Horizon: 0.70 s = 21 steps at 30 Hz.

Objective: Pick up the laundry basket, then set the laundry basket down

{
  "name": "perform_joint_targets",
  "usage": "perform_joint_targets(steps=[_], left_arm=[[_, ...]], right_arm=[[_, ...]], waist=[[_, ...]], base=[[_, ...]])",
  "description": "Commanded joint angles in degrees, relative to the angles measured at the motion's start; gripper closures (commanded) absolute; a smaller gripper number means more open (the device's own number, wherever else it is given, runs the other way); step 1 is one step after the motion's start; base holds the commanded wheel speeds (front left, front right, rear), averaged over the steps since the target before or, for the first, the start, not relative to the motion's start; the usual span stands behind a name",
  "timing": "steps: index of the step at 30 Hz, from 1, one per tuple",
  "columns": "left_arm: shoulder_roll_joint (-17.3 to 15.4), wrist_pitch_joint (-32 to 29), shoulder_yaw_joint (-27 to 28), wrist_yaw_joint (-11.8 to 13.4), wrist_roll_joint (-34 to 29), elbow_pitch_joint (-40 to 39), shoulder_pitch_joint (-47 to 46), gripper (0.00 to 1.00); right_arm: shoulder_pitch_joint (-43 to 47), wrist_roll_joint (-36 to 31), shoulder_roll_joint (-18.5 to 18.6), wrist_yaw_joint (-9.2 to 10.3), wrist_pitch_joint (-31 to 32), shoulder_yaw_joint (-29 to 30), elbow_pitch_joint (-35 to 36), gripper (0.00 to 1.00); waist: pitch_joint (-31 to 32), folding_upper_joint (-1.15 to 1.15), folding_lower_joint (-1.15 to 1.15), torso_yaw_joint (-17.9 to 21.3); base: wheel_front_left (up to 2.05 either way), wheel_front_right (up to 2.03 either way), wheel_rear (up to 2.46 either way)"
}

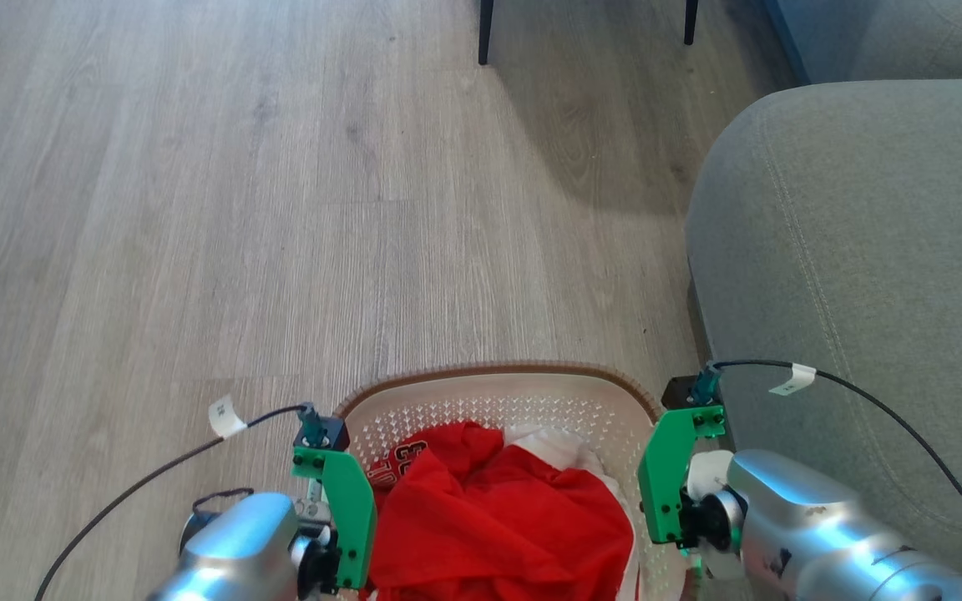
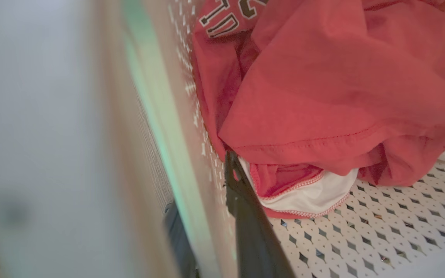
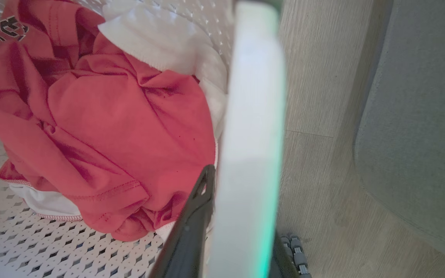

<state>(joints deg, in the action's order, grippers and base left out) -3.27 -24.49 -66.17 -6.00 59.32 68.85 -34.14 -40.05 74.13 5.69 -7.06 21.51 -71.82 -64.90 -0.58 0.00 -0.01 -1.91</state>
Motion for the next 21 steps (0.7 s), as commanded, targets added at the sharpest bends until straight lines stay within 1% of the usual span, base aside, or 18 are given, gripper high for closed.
perform_joint_targets(steps=[1, 21], left_arm=[[-0.15, 0.46, -1.09, -1.48, -0.59, -1.52, -3.55, 1.00], [0.09, 0.93, -3.36, -1.48, 1.66, -1.00, -4.01, 1.00]], right_arm=[[-3.04, -0.83, -0.25, -0.43, -0.80, -0.95, 1.30, 1.00], [-3.15, -0.32, -0.15, -0.43, -0.59, -1.23, 1.06, 1.00]], waist=[[0.00, 0.00, 0.01, -0.04], [0.29, 0.00, 0.01, -0.16]], base=[[0.00, 0.00, 0.00], [0.00, 0.00, 0.00]])
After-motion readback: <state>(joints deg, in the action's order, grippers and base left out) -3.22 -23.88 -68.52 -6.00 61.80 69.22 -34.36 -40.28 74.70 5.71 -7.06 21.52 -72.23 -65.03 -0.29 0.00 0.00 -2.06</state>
